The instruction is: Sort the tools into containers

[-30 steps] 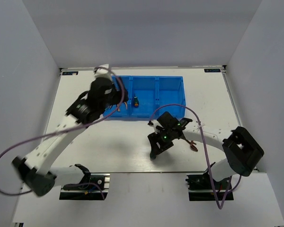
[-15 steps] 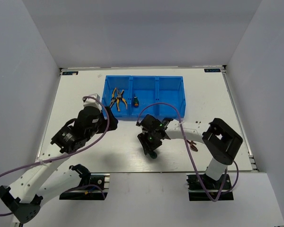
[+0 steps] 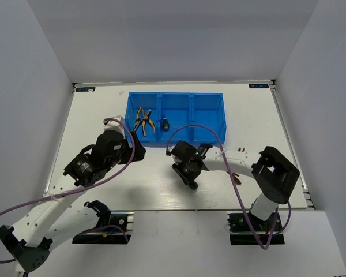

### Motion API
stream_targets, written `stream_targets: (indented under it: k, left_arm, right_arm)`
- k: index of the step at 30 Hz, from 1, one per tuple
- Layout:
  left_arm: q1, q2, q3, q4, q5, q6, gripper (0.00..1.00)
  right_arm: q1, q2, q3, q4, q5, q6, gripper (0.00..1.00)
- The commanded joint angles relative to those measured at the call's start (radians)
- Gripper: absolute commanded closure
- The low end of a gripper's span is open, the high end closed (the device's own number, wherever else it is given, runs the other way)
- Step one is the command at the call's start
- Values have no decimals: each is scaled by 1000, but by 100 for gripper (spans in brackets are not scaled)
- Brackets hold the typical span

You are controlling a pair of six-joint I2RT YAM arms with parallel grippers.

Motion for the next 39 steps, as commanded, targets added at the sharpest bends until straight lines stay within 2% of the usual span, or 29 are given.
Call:
stream_targets:
  k: [1, 2, 3, 5, 7, 8, 10, 14, 15, 17, 20, 23, 24, 27, 30, 32, 33, 36, 39]
  left_arm:
    - [-3, 0, -27, 53, 64, 0, 14]
    - [-3, 0, -37, 66, 79, 0, 16]
    - [-3, 12, -55, 90, 110, 0, 20]
    - [-3, 12, -79, 124, 147, 0, 27]
    - [-3, 21, -118, 168, 186, 0, 36]
    - [-3, 21, -130, 182, 199, 0, 46]
    - [-3, 21, -152, 205, 222, -9, 53]
    - [-3, 30, -152, 215, 257, 11, 53]
    - [-3, 30, -161, 215, 271, 11, 49]
    - [-3, 30, -161, 224, 280, 20, 44]
    - [-3, 30, -161, 224, 299, 20, 38]
    - [-3, 39, -161, 233, 322, 29, 35]
    - [-3, 39, -172, 242, 331, 29, 35]
    - [-3, 49, -172, 254, 331, 29, 32]
    - [-3, 87, -172, 274, 340, 40, 29]
    - [-3, 118, -163, 274, 340, 40, 28]
    - [-12, 133, -149, 285, 351, 49, 28]
    - [-12, 205, -115, 329, 365, 63, 27]
    - [-32, 320, -48, 349, 392, 89, 27]
  right_arm:
    - [-36, -39, 153, -56, 4, -171, 100]
    - [-43, -42, 185, -65, 3, -205, 100]
    - [-66, -39, 290, -67, 13, -245, 100]
    - [-81, -19, 353, -58, 29, -332, 100]
    - [-118, 7, 470, -49, 74, -371, 100]
    - [-127, 41, 527, -47, 83, -385, 100]
    - [-173, 130, 612, -39, 114, -391, 100]
    - [-253, 294, 869, -84, 138, -364, 100]
    - [-262, 391, 906, -119, 128, -359, 100]
    - [-294, 447, 1021, -127, 123, -350, 100]
    - [-317, 538, 1078, -93, 126, -371, 100]
    - [-340, 583, 1103, -62, 119, -382, 81]
    - [-352, 584, 1106, -59, 112, -382, 70]
    - [-374, 570, 1089, -55, 54, -360, 54]
    - [-388, 520, 1037, -45, -15, -339, 42]
    - [-394, 474, 1012, -42, -27, -328, 38]
    - [-399, 460, 994, -45, -97, -321, 36]
    - [-406, 364, 960, -59, -145, -302, 35]
    - [-429, 239, 924, -84, -113, -279, 59]
